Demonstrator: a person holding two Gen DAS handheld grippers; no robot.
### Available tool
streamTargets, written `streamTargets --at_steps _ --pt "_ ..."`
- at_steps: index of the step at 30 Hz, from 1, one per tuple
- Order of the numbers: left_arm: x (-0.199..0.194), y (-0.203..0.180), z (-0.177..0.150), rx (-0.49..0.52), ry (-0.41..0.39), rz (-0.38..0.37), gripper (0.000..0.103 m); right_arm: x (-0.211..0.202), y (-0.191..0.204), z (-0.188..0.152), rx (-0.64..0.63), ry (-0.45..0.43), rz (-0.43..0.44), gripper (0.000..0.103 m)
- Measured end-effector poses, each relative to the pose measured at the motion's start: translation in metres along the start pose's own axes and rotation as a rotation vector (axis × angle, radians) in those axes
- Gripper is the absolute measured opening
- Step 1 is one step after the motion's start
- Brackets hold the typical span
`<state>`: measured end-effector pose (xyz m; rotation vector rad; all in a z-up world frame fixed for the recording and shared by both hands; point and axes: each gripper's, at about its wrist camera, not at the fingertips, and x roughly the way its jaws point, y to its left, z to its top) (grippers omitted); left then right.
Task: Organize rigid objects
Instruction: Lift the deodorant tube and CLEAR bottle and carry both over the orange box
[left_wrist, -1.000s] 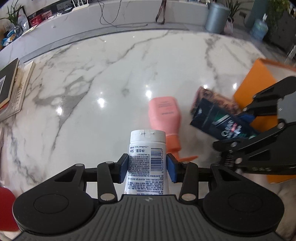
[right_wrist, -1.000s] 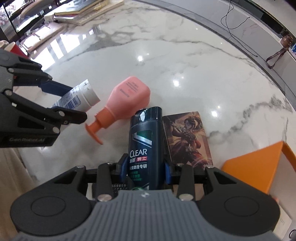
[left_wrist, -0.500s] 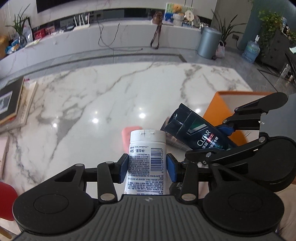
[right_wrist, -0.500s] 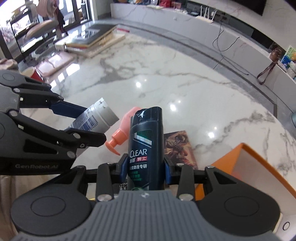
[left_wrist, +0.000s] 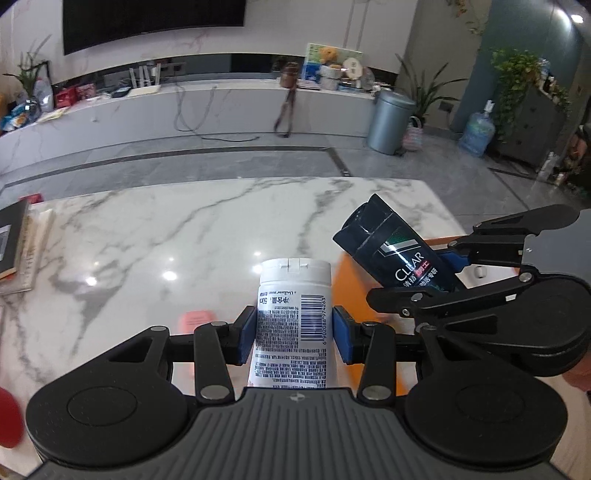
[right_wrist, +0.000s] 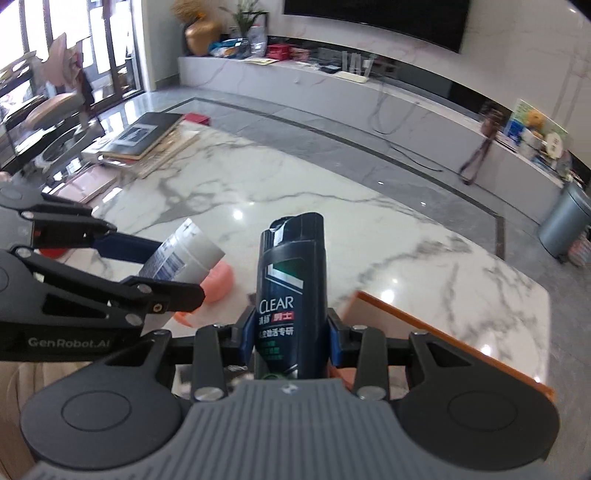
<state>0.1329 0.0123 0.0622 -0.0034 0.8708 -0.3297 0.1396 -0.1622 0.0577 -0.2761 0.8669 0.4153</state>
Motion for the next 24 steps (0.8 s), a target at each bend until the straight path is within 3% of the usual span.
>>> streamTargets --at_steps 12,18,24 --pt "0.050 -0.067 0.004 -0.019 0.067 -0.161 0.050 -0.008 -0.086 -0.066 0.182 0.098 -0.102 0.038" --pt "0.080 -0.095 0.004 0.003 0.116 -0.178 0.050 0.013 -0.121 -0.104 0.286 0.178 -0.093 0.038" --pt "0.102 -0.109 -0.004 -0.004 0.156 -0.166 0.050 0.040 -0.136 -0.121 0.334 0.232 -0.070 0.038"
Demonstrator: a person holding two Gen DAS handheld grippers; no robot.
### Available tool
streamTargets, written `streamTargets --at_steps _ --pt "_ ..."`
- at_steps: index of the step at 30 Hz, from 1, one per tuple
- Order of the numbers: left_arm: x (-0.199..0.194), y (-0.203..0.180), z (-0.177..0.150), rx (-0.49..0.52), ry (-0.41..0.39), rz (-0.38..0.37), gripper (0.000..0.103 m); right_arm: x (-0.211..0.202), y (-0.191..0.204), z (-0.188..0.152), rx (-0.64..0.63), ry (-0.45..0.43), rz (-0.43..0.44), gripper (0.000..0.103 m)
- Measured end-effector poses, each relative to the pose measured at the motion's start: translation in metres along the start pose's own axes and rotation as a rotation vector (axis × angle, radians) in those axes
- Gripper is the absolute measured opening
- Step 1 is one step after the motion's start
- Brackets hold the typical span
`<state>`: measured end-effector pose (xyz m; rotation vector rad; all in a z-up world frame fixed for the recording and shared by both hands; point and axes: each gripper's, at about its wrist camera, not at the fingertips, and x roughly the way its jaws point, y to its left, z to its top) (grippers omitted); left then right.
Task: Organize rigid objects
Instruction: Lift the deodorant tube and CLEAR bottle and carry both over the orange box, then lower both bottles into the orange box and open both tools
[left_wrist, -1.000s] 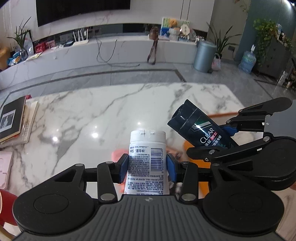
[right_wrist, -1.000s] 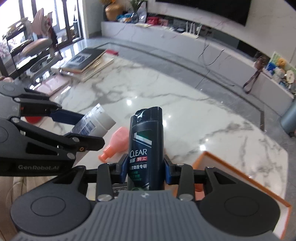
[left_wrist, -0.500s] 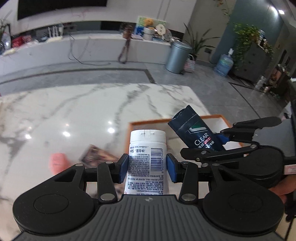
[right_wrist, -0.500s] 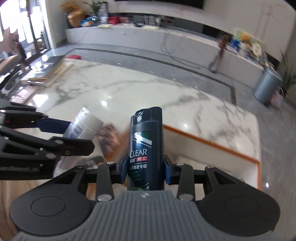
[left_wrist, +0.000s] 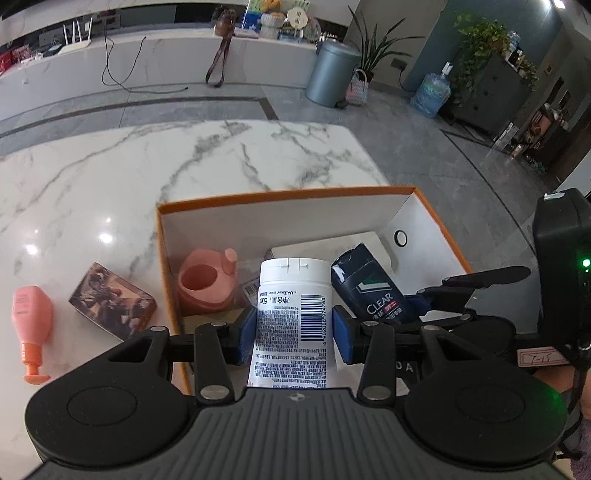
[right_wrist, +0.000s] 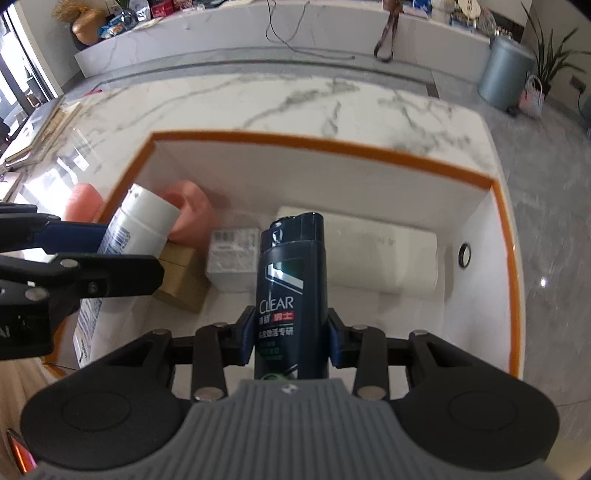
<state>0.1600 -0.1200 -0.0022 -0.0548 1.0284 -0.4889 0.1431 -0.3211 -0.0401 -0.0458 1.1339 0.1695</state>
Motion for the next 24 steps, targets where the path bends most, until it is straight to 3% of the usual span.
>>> streamTargets --at_steps 11,24 --pt "0.026 0.003 -0.010 0.005 0.063 0.022 0.050 0.048 -0.006 -0.012 0.091 0.101 0.063 0.038" --pt "0.027 -0.001 -0.013 0.009 0.056 0.022 0.050 0.049 0.010 -0.015 0.027 0.058 -0.024 0.035"
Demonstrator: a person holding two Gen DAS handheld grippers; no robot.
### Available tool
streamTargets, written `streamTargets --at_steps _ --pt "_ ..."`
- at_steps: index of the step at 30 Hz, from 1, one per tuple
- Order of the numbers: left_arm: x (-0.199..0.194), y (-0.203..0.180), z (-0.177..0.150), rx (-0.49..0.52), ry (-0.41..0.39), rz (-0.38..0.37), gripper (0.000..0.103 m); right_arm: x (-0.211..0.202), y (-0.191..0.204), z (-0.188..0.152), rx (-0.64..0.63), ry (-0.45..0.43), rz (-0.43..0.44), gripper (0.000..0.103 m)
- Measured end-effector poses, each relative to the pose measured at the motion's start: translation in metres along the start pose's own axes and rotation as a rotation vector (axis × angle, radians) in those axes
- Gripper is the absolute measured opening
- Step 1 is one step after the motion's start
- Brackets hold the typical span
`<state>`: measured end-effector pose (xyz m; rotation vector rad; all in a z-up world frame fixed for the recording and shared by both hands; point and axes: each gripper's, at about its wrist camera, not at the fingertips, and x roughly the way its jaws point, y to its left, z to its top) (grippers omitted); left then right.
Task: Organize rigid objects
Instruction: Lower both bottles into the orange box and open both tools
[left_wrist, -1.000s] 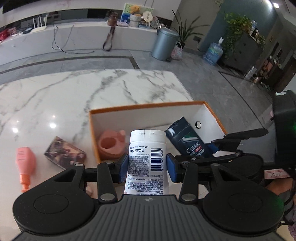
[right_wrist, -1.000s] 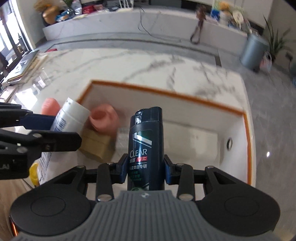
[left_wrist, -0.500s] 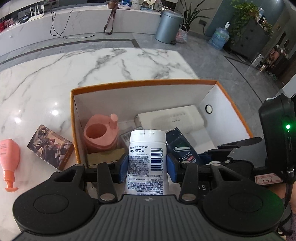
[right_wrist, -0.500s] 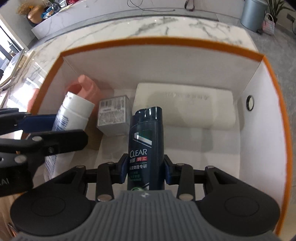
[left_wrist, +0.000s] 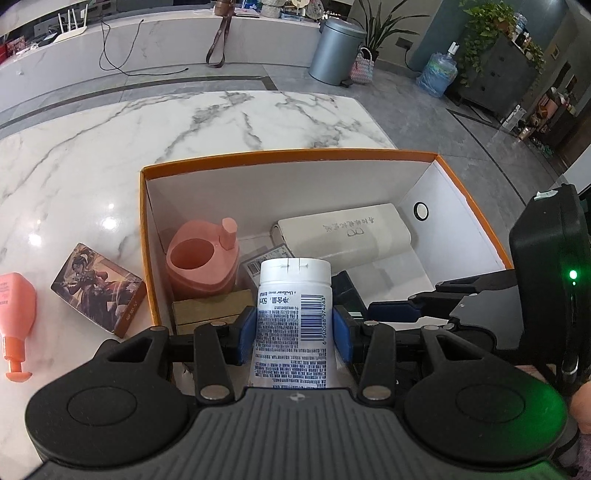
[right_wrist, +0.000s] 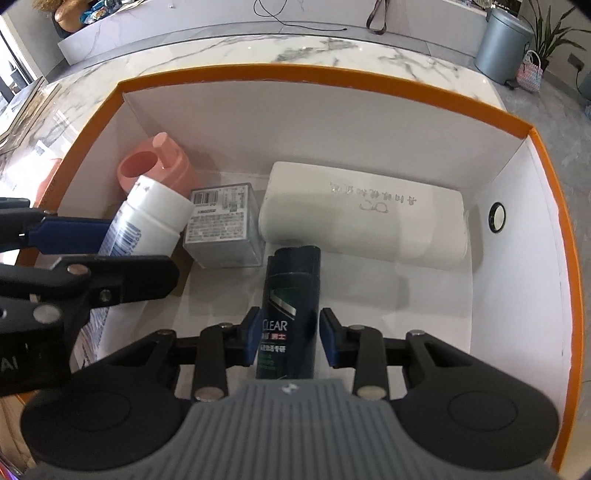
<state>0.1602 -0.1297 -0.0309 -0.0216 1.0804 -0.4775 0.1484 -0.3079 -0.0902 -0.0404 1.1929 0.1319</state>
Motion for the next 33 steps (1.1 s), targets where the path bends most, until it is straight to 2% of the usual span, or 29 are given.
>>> streamTargets --at_steps 3,8,13,17,22,30,33 --pt "0.000 0.000 0.000 -0.002 -0.001 0.003 0.050 -0.004 0.002 -0.002 0.002 -0.032 -0.012 0.035" --pt "-0.001 0.000 -0.001 -0.006 -0.003 0.017 0.050 -0.015 0.005 -0.012 0.012 -0.117 -0.082 0.040" --pt "-0.002 0.000 -0.002 -0.032 0.005 0.033 0.050 -0.025 -0.016 -0.018 0.150 -0.188 -0.133 0.040" --pt "0.000 -0.007 -0.001 -0.064 0.015 0.043 0.050 -0.038 -0.035 -0.025 0.276 -0.288 -0.085 0.041" --pt "0.014 -0.017 0.002 -0.107 0.072 0.032 0.050 -0.045 -0.048 -0.032 0.353 -0.366 -0.023 0.041" --pt "0.046 -0.026 0.001 -0.093 0.119 0.110 0.050 -0.044 -0.049 -0.036 0.363 -0.364 0.020 0.040" --pt "0.055 -0.026 -0.002 -0.108 0.140 0.114 0.050 -0.040 -0.050 -0.036 0.368 -0.351 0.033 0.040"
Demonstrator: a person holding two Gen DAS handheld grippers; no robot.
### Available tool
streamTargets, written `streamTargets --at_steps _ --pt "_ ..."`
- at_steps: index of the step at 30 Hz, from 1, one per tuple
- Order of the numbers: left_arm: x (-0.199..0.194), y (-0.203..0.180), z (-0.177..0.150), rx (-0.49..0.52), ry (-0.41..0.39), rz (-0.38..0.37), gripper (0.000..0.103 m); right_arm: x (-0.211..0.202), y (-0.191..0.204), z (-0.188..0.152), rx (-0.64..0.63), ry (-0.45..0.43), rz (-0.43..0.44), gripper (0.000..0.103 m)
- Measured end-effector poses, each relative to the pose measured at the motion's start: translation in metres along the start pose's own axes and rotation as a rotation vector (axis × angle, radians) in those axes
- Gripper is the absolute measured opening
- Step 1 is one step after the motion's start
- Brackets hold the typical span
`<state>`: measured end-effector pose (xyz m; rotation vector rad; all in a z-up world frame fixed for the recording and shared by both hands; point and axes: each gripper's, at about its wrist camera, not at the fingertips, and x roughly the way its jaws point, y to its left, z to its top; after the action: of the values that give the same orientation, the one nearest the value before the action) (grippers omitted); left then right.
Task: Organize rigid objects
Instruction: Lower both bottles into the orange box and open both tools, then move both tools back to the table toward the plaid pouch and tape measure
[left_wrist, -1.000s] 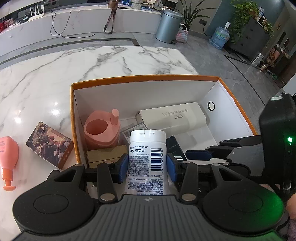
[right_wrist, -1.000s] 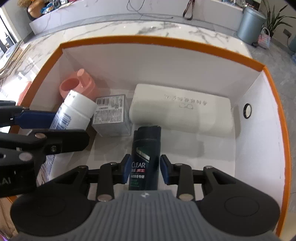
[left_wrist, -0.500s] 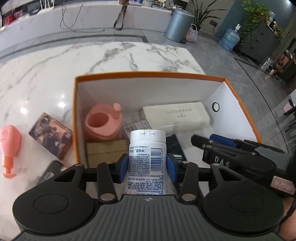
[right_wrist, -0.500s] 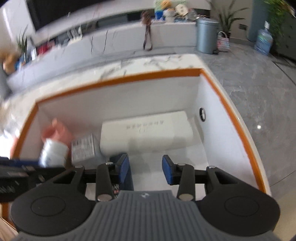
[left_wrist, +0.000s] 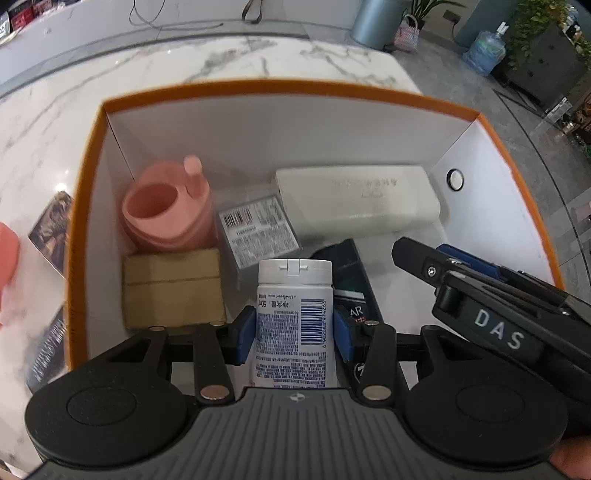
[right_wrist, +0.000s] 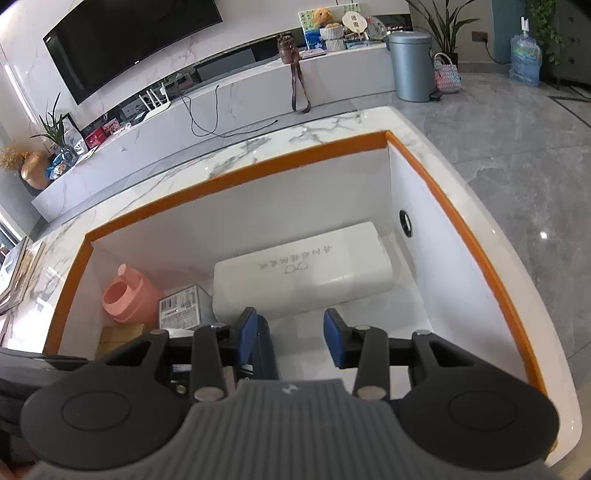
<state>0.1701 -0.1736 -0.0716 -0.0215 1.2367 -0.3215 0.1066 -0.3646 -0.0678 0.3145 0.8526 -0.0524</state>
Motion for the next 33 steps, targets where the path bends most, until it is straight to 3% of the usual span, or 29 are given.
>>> streamTargets --at_steps 4,13,26,33 --pt "0.007 -0.003 -0.001 0.005 0.000 0.045 0.051 0.002 0.000 -0.001 -0.001 0.003 0.011 0.040" --pt "-0.002 -0.001 -0.003 -0.007 -0.011 0.039 0.058 0.002 -0.003 -0.001 0.013 0.002 0.022 0.040" --pt "-0.070 0.017 -0.011 0.007 -0.190 -0.035 0.055 -0.001 -0.001 -0.001 -0.003 -0.012 0.017 0.041" --pt "-0.110 0.048 -0.020 0.041 -0.256 -0.022 0.054 -0.019 0.023 -0.001 -0.130 -0.085 0.051 0.039"
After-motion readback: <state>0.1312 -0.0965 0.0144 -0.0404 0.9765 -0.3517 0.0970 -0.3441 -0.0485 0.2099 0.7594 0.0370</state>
